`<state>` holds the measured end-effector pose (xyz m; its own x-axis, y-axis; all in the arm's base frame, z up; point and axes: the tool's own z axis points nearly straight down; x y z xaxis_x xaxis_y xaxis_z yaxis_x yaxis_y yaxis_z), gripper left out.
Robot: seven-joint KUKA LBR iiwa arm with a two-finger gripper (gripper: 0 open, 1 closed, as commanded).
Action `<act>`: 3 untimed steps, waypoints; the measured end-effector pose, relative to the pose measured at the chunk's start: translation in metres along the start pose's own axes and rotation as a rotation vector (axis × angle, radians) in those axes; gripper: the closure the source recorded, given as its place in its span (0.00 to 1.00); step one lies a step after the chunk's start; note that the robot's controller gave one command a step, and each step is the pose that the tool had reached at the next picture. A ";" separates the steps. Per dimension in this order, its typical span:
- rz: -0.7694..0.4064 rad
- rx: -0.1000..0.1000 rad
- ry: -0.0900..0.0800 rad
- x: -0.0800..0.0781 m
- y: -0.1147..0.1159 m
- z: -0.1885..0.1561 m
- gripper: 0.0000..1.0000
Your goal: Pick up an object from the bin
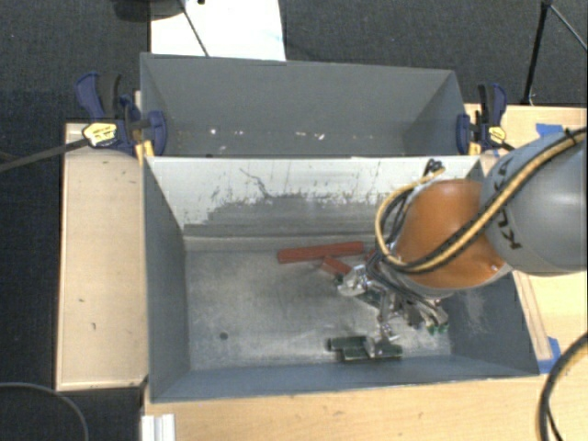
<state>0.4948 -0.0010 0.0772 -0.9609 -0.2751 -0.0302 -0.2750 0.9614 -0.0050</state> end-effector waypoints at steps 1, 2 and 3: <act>0.000 0.000 0.000 0.000 0.000 0.000 0.00; 0.036 -0.004 0.025 0.007 0.027 -0.007 1.00; 0.036 -0.004 0.025 0.007 0.027 -0.007 1.00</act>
Offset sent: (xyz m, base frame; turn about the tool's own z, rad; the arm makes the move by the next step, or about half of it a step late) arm -0.0157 0.0236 0.0059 0.0366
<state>0.4802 0.0227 0.0839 -0.9706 -0.2406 -0.0052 -0.2406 0.9706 -0.0004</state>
